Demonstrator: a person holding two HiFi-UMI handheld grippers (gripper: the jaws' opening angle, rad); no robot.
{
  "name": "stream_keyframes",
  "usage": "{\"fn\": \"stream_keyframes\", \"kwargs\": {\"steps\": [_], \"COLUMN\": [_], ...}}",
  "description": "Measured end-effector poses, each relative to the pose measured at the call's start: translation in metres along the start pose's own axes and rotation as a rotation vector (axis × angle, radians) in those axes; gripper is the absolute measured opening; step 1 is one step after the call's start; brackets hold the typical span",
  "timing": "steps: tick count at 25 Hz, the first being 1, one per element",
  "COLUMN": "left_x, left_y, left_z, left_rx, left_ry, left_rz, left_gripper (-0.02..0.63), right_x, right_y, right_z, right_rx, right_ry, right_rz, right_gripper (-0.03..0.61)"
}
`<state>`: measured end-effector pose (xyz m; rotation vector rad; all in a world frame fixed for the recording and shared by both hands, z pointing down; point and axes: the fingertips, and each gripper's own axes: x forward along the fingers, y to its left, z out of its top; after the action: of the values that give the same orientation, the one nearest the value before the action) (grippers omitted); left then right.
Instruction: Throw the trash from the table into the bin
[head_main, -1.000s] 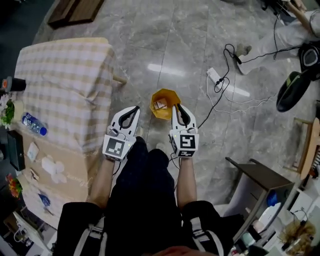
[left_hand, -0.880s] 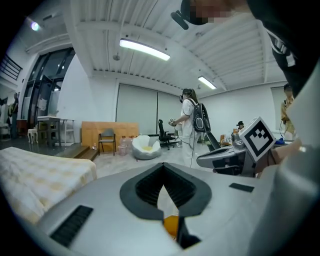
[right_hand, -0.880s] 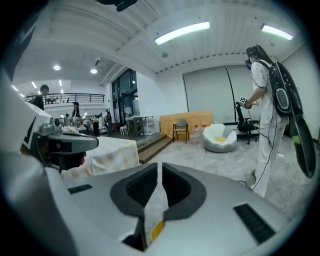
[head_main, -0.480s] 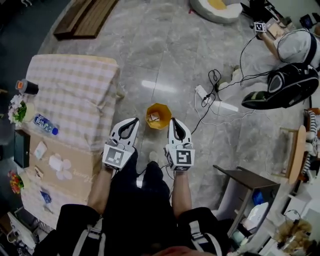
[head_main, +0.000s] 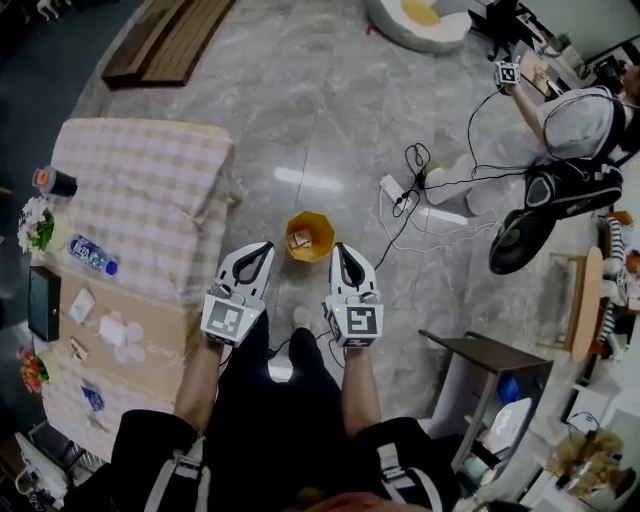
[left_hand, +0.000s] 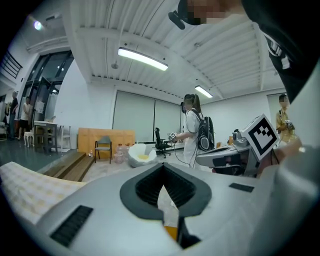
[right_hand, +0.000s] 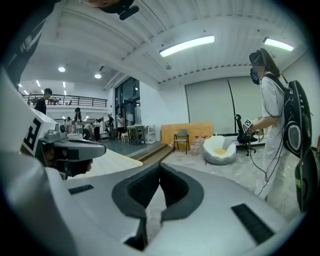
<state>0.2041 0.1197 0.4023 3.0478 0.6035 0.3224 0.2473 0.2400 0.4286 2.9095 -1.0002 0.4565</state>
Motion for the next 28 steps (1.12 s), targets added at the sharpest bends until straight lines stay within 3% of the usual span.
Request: {"fn": "stream_keyframes", "kwargs": {"steps": [8, 14, 20, 28], "left_x": [-0.001, -0.024, -0.074, -0.175], "left_y": [-0.001, 0.011, 0.050, 0.124], "left_z": [0.010, 0.005, -0.007, -0.018], "left_rx": [-0.039, -0.048, -0.075, -0.114], "left_ry": [-0.050, -0.058, -0.053, -0.055], "left_rz": [0.026, 0.126, 0.296, 0.603], "left_gripper": [0.003, 0.003, 0.003, 0.003], "right_x": [-0.003, 0.007, 0.037, 0.083], "right_y": [0.002, 0.030, 0.097, 0.227], "right_z": [-0.006, 0.001, 0.016, 0.020], "right_rx": [-0.009, -0.031, -0.095, -0.177], "right_ry": [0.012, 0.005, 0.038, 0.022], "right_rz": [0.025, 0.129, 0.288, 0.623], "right_gripper": [0.008, 0.008, 0.008, 0.008]}}
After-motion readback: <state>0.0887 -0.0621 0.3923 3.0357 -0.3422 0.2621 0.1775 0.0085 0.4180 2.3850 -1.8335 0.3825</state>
